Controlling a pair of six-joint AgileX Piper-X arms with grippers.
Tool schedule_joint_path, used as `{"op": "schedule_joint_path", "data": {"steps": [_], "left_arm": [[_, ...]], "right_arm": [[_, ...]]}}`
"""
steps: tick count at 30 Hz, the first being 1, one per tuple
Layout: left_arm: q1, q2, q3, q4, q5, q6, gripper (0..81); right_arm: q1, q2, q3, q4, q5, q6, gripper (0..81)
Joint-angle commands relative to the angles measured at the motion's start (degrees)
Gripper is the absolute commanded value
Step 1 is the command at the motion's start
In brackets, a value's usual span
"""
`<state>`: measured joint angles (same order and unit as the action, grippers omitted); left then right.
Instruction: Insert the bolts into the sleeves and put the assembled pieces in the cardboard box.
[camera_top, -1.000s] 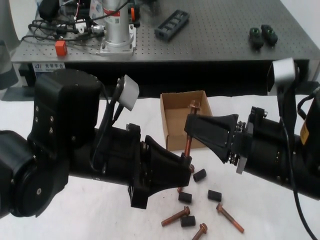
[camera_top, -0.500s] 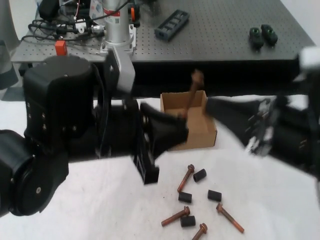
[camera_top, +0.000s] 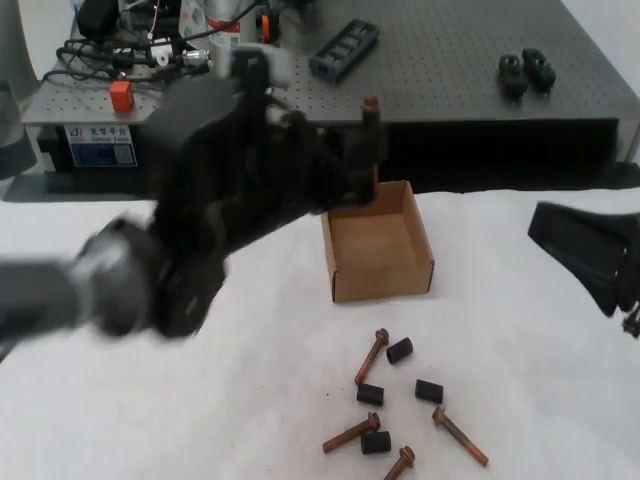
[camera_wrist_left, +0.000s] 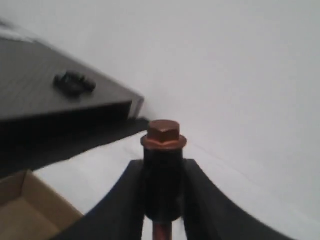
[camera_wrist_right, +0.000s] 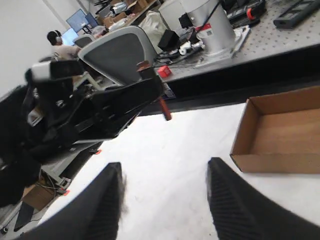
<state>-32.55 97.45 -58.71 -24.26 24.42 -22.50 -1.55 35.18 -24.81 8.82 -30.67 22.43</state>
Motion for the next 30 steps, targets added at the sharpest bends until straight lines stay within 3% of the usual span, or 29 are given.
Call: {"op": "schedule_joint_path", "data": {"steps": [1,6,13,18,25,30], "left_arm": [[0.06,3.50,-7.82,10.83,-1.92,-1.83,0.7],[0.06,18.60,-32.15,34.84,-3.49,-0.65,0.7],[0.06,38.20,-58.87,52.45,-3.24,-2.60,0.7],[0.06,43.70,-64.55,56.68,-3.24,-4.79,2.9],[0.06,44.13,-64.53,56.34,-1.71,-7.54,31.0],[0.17,41.71,-64.53,56.43,5.39,-9.04,32.0]], "right_arm": [[-0.49,0.01,-0.05,1.37,0.52,-0.61,38.6],[-0.48,0.11,-0.05,6.39,4.16,-0.61,38.6],[-0.48,0.11,-0.05,8.04,5.09,-0.61,38.6],[-0.48,0.11,-0.05,8.04,5.27,-0.61,38.6],[-0.48,0.11,-0.05,8.20,5.73,-0.61,38.6],[-0.25,2.89,-0.15,12.18,6.96,-3.98,38.6]]}}
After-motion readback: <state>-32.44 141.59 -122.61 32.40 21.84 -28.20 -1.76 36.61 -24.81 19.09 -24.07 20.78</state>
